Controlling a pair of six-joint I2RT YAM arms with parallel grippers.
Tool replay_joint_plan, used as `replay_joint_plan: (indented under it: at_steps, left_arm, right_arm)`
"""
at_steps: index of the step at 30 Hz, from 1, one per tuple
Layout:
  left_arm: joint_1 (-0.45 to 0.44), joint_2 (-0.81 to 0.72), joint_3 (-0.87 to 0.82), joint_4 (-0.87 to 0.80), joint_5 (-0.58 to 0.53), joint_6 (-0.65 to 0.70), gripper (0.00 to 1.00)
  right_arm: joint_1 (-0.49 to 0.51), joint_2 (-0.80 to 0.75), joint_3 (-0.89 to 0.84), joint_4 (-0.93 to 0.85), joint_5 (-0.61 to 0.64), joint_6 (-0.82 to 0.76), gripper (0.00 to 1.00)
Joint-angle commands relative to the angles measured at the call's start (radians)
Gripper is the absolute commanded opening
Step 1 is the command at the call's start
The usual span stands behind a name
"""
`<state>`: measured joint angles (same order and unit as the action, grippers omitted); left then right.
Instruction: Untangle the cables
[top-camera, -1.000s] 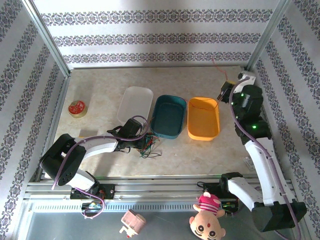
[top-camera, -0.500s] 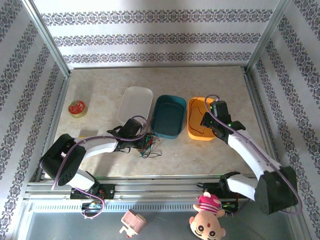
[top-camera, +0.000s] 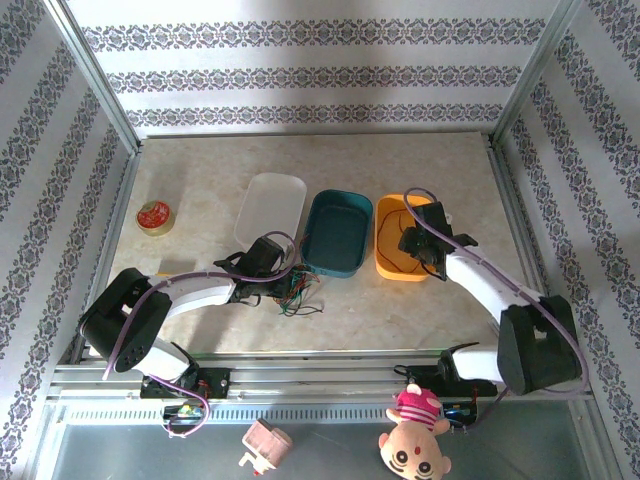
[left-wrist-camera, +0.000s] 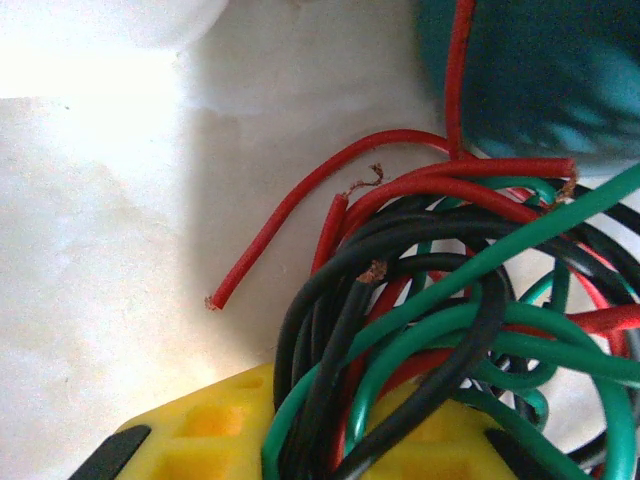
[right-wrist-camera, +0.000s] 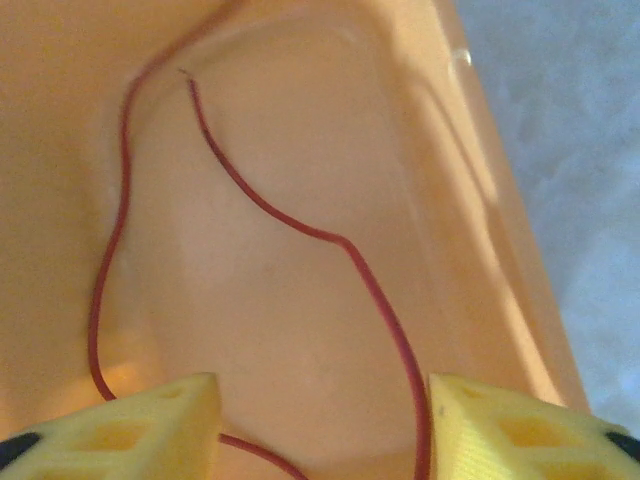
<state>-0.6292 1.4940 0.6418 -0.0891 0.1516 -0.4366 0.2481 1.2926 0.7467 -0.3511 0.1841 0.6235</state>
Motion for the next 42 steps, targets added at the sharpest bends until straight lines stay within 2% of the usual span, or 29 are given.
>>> replay_joint_plan:
  at_steps: [1, 3, 7, 12, 15, 17, 21, 25, 27, 34, 38, 42]
  left_arm:
    - [-0.021, 0.003, -0.013, -0.049, 0.014, 0.035, 0.02]
    - [-0.021, 0.006, -0.013, -0.046, 0.02, 0.035, 0.01]
    - [-0.021, 0.008, -0.015, -0.043, 0.036, 0.043, 0.0]
    - [-0.022, -0.004, -0.033, -0.011, 0.051, 0.042, 0.0]
    - [-0.023, -0.013, -0.049, 0.005, 0.047, 0.035, 0.0]
    - [-0.024, -0.015, -0.05, -0.005, 0.035, 0.035, 0.0]
    - [-0.023, -0.014, -0.047, -0.035, -0.021, 0.041, 0.0]
    - [-0.023, -0.01, -0.035, -0.054, -0.035, 0.04, 0.0]
    - [-0.023, -0.007, -0.033, -0.052, -0.031, 0.037, 0.0]
    - [-0.023, 0.004, -0.03, -0.049, -0.033, 0.041, 0.0]
    - [-0.023, 0.005, -0.028, -0.05, -0.039, 0.043, 0.0]
    - [-0.023, -0.001, -0.024, -0.064, -0.058, 0.047, 0.0]
  right_arm:
    - [0.05, -0.118, 0.029, -0.012, 0.148, 0.015, 0.6]
    - [0.084, -0.176, 0.011, -0.008, 0.181, 0.038, 0.61]
    - [0.185, -0.225, -0.01, 0.058, 0.102, 0.007, 0.62]
    - [0.336, -0.134, 0.016, 0.201, -0.289, -0.179, 0.61]
    - [0.419, -0.039, 0.069, 0.196, -0.41, -0.238, 0.61]
    - [0.456, 0.026, 0.109, 0.178, -0.423, -0.254, 0.6]
    - [0.496, 0.146, 0.196, 0.105, -0.339, -0.26, 0.59]
    - [0.548, 0.207, 0.253, 0.006, -0.321, -0.351, 0.6]
    - [0.56, 0.204, 0.249, -0.021, -0.329, -0.375, 0.58]
    - [0.551, 0.159, 0.172, -0.089, -0.494, -0.392, 0.55]
    - [0.482, 0.198, 0.14, -0.082, -0.549, -0.349, 0.55]
    - [0.412, 0.245, 0.161, -0.061, -0.53, -0.32, 0.55]
